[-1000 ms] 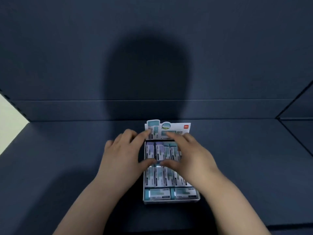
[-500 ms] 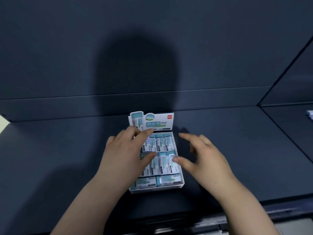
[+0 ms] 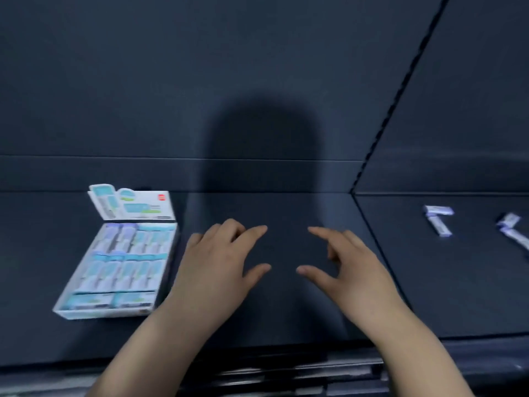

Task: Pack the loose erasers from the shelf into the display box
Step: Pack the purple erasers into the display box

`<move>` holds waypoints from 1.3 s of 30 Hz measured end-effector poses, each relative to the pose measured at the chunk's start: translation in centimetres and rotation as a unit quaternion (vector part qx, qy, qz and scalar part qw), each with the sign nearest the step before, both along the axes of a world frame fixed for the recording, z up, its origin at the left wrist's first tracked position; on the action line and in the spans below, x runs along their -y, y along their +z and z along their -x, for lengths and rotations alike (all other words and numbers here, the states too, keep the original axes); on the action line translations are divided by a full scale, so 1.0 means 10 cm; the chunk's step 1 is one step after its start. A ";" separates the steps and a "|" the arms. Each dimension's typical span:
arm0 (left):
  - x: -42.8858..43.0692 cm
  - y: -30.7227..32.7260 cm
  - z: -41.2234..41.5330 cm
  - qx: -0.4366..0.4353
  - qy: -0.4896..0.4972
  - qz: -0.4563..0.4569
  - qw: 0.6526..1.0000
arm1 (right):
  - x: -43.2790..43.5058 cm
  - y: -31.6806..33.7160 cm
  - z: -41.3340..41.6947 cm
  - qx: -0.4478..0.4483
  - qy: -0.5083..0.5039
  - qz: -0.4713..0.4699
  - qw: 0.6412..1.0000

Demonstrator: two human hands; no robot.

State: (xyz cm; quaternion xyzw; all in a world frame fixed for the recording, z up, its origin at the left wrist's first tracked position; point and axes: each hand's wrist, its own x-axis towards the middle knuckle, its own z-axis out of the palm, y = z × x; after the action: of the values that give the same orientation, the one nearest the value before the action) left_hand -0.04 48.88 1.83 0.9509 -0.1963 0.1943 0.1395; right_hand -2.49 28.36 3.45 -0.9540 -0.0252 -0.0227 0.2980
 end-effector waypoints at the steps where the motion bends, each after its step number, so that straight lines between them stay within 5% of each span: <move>1: 0.18 0.00 0.02 0.004 0.001 -0.001 1.000 | 0.19 0.02 0.02 0.002 -0.004 0.003 1.000; 8: 1.00 -0.07 0.25 0.013 -0.002 -0.017 1.000 | 0.98 0.04 0.16 -0.001 -0.012 0.012 1.000; 29: 1.48 -0.26 0.12 -0.084 -0.091 -0.069 0.990 | 1.58 -0.23 0.31 -0.004 -0.092 0.015 0.996; 39: 2.86 0.06 -0.33 -0.093 -0.077 -0.094 0.988 | 2.93 -0.10 -0.32 0.034 -0.080 0.028 0.996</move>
State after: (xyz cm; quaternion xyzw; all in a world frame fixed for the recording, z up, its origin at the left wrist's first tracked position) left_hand 3.24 20.29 2.44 0.9559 -0.2724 0.0740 0.0814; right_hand 0.75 -0.97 2.46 -0.9596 0.0401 -0.0784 0.2673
